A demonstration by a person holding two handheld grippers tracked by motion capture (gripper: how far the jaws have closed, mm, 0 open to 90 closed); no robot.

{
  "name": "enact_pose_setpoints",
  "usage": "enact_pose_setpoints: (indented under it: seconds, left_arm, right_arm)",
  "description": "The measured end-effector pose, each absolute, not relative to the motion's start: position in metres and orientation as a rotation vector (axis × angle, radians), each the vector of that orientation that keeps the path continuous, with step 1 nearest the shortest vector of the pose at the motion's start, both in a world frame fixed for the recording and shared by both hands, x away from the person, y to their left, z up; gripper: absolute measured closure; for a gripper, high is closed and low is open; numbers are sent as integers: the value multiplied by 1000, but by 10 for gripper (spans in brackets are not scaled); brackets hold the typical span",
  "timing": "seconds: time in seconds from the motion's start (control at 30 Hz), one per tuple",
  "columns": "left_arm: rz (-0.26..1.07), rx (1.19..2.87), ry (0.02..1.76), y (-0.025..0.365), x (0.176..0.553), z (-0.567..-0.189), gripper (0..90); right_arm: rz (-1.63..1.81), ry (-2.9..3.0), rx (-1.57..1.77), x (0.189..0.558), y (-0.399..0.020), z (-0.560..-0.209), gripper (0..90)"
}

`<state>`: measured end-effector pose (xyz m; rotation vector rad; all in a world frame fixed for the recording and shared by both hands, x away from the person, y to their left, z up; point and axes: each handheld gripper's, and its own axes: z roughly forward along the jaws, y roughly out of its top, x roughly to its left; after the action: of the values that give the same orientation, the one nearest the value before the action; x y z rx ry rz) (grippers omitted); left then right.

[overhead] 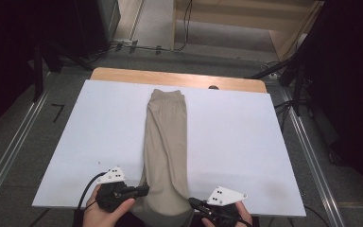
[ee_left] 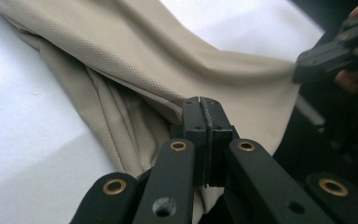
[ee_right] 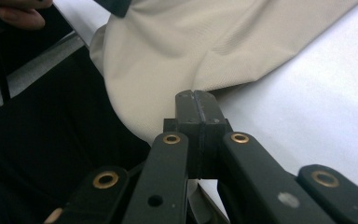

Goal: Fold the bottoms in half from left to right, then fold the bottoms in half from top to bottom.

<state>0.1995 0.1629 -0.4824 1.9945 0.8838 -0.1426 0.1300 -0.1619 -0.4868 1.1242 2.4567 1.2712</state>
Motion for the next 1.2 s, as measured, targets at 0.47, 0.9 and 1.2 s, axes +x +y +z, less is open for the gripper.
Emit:
enact_pose_setpoints:
  seconds: [0.47, 0.9, 1.2]
  left_arm:
    - [-168, 1993, 900, 197, 200, -470, 900]
    - [-17, 2007, 920, 191, 208, -478, 423]
    - [-12, 1941, 763, 178, 259, -459, 26]
  right_arm:
    - [1271, 2525, 1086, 130, -141, -495, 882]
    - [1238, 2451, 1053, 134, -147, -492, 254]
    - [1336, 2354, 1035, 185, -159, -465, 100]
